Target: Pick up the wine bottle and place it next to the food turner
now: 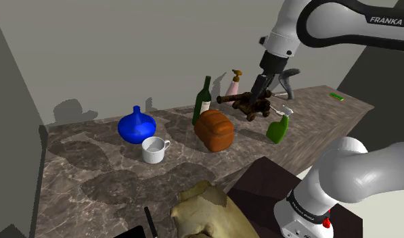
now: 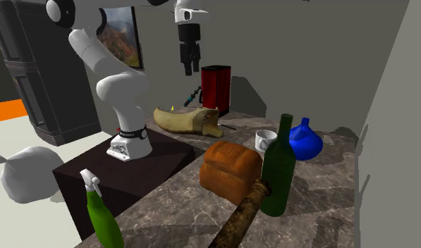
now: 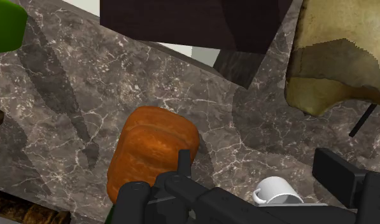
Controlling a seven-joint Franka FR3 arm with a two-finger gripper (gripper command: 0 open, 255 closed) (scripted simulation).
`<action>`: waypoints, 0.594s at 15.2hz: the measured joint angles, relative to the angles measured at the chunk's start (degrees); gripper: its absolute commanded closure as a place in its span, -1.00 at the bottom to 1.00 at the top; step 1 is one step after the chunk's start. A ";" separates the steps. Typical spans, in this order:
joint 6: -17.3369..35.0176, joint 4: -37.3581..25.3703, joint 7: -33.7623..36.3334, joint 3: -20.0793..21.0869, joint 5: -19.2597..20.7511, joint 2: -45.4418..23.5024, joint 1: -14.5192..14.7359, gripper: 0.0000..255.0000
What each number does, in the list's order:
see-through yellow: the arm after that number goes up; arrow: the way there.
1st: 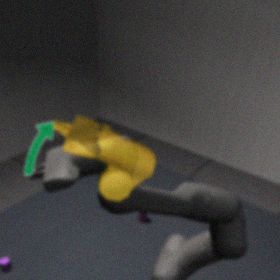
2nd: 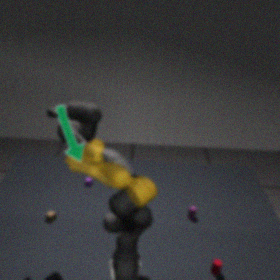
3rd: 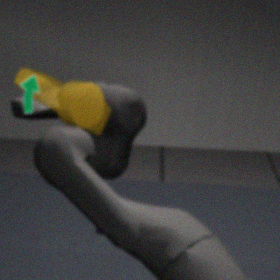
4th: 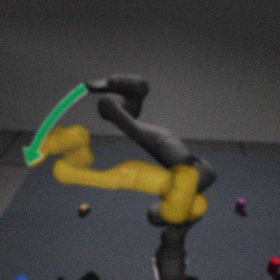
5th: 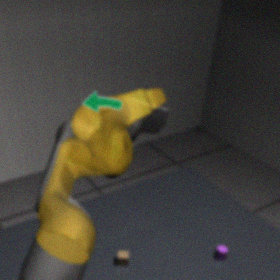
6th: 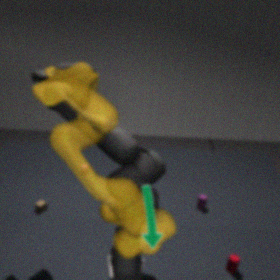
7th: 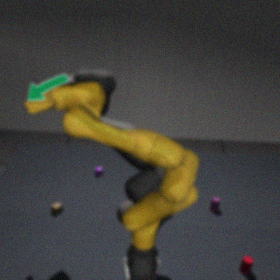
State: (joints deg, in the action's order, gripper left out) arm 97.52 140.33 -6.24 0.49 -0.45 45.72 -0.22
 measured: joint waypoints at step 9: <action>3.50 -11.87 -3.18 -3.29 1.13 -17.59 -1.27 -1.00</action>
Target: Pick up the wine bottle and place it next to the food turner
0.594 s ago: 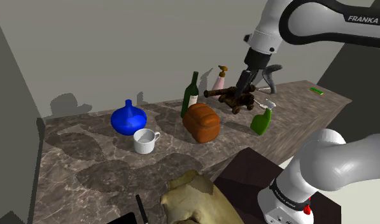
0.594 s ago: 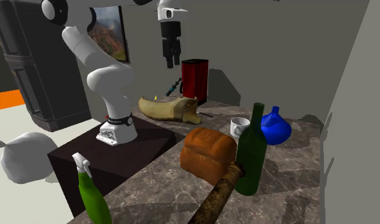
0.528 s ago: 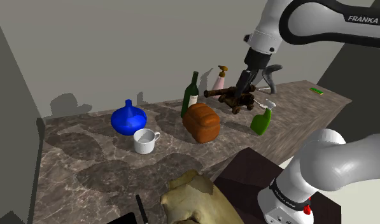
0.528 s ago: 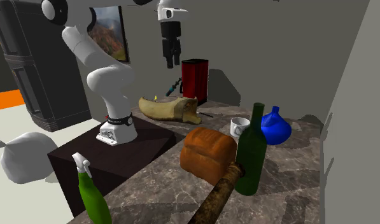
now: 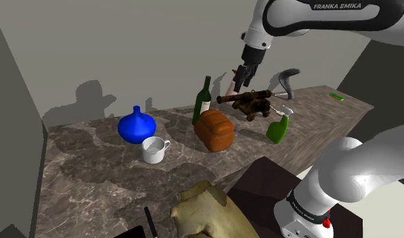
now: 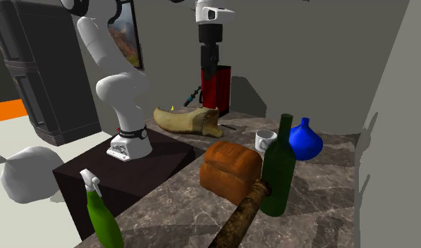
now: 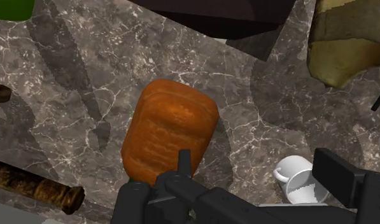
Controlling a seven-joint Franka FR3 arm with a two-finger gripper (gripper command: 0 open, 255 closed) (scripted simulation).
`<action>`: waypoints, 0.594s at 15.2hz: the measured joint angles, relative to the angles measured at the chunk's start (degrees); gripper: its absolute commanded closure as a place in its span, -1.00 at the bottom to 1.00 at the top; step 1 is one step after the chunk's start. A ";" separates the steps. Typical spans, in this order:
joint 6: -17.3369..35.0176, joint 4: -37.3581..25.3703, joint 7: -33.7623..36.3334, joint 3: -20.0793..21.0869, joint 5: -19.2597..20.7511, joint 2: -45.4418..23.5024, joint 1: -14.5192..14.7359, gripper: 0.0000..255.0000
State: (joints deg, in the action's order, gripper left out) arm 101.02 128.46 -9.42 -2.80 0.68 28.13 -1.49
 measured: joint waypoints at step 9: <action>-0.12 -19.15 -4.42 -3.62 -0.90 -22.04 -1.36 -1.00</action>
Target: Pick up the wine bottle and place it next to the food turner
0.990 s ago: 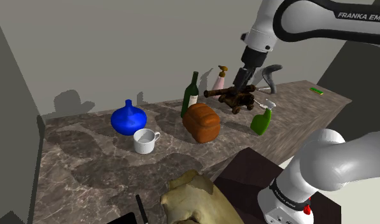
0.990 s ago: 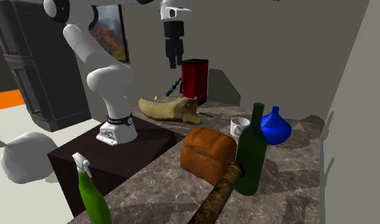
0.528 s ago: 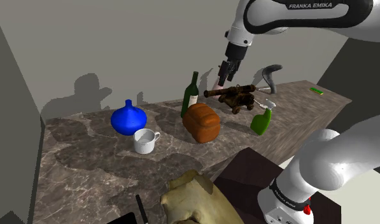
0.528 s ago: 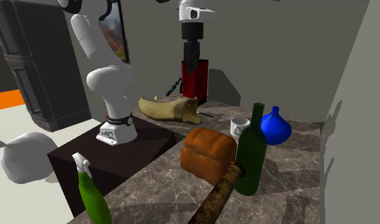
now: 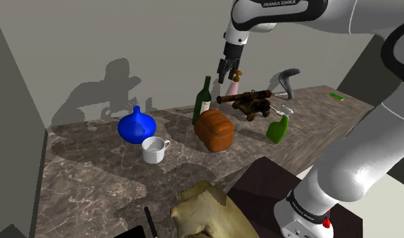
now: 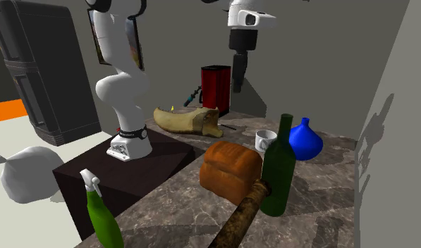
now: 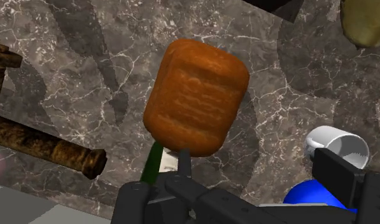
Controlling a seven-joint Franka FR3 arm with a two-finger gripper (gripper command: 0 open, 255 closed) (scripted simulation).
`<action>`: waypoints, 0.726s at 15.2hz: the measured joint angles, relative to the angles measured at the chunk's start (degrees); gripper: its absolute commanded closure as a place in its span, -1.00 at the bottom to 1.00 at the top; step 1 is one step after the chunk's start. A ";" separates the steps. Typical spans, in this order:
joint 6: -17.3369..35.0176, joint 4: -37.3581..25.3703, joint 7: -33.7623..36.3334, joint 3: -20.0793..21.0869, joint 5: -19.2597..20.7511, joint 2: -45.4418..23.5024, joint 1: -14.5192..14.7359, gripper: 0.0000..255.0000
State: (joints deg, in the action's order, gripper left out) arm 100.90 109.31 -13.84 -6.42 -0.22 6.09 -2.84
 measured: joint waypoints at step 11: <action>-10.92 -38.00 -4.36 -2.04 -3.95 -31.02 -3.93 -1.00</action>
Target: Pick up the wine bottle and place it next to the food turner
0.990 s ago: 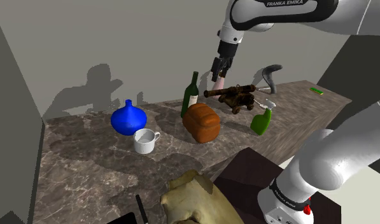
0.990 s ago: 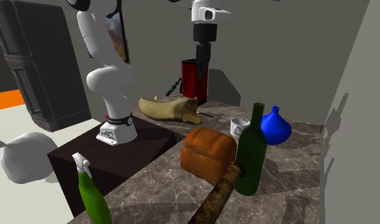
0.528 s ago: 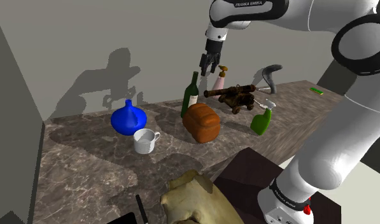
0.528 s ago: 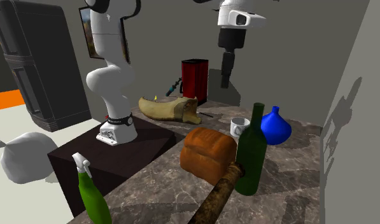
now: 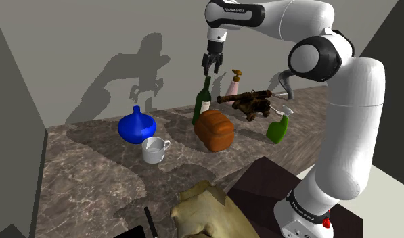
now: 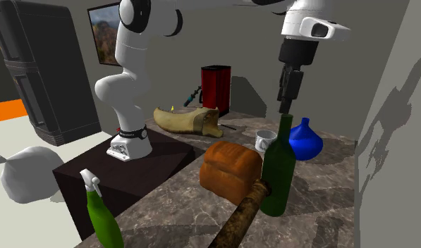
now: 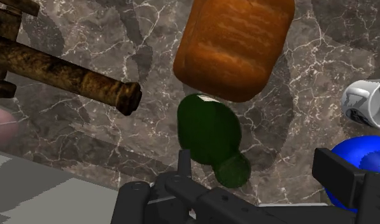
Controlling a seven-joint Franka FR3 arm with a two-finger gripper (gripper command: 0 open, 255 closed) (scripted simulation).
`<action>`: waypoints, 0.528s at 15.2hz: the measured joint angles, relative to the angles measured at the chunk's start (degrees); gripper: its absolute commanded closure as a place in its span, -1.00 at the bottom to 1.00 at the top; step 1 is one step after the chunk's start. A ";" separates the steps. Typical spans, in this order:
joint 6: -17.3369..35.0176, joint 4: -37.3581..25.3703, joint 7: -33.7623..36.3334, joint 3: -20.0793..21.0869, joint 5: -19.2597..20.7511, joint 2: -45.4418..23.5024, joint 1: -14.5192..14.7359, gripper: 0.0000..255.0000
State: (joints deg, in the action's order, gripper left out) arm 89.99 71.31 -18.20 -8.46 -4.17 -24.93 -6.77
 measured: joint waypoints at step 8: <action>3.09 -0.03 -0.52 0.01 -0.45 -3.70 -0.52 -1.00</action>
State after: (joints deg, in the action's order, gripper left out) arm 93.07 71.28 -18.72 -8.44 -4.61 -28.63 -7.29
